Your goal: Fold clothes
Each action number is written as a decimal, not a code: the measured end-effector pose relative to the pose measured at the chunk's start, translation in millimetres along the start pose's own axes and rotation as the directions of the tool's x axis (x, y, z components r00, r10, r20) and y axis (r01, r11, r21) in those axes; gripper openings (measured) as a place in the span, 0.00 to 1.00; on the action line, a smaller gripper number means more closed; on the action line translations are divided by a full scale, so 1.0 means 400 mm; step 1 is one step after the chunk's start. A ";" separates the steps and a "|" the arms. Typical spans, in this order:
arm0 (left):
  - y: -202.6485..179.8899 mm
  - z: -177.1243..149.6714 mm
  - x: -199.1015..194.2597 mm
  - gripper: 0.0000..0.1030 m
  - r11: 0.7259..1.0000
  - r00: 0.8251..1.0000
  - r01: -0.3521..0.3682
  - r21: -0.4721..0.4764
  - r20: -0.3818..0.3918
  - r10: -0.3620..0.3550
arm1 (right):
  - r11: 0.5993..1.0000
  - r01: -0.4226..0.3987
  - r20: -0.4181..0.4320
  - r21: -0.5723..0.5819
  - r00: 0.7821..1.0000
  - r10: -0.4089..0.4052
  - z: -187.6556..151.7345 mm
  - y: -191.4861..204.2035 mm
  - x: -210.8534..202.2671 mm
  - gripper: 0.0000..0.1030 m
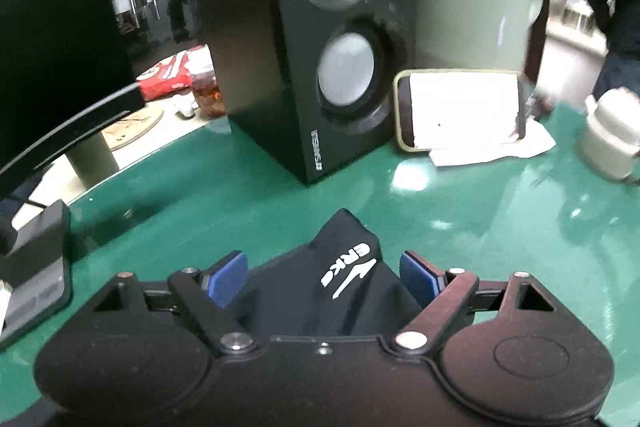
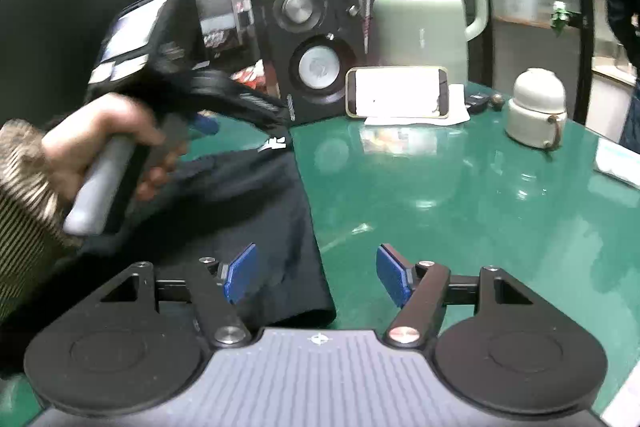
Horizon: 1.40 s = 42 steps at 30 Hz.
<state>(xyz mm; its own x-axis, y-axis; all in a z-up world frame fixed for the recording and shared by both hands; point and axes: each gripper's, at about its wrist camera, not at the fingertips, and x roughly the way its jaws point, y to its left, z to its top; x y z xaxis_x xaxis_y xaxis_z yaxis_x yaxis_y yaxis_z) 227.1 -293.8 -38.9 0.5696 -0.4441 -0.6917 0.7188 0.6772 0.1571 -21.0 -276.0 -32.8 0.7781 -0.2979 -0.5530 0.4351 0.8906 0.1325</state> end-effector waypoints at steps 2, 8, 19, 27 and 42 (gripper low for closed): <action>-0.018 0.001 0.030 0.80 1.000 0.999 -0.023 0.019 -0.030 0.023 | 1.000 -0.018 -0.034 -0.004 0.999 0.018 -0.006 0.002 0.027 0.63; -0.041 0.006 0.061 0.70 1.000 1.000 -0.018 0.005 -0.018 0.018 | 0.997 -0.033 -0.037 -0.071 0.999 0.031 -0.012 0.029 0.043 0.26; -0.012 0.042 0.013 0.06 0.990 0.991 0.118 -0.080 0.079 -0.112 | 0.997 -0.080 0.022 -0.005 0.997 0.080 0.013 -0.006 0.009 0.11; 0.149 0.047 -0.223 0.06 0.965 0.943 0.181 -0.190 0.312 -0.116 | 0.960 -0.224 0.186 -0.170 0.949 0.254 0.085 0.103 -0.125 0.11; 0.602 -0.315 -0.498 0.06 0.880 0.926 0.079 -0.468 0.362 0.110 | 0.707 -0.505 -0.060 -0.496 0.831 0.552 -0.013 0.548 -0.162 0.11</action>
<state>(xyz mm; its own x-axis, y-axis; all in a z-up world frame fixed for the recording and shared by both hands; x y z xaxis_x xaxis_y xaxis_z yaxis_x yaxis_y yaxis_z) 236.6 31.9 48.0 0.7503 -0.5490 -0.3683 0.4908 0.8358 -0.2460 21.7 -59.8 27.8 0.8600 0.2649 -0.4362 -0.3102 0.9500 -0.0348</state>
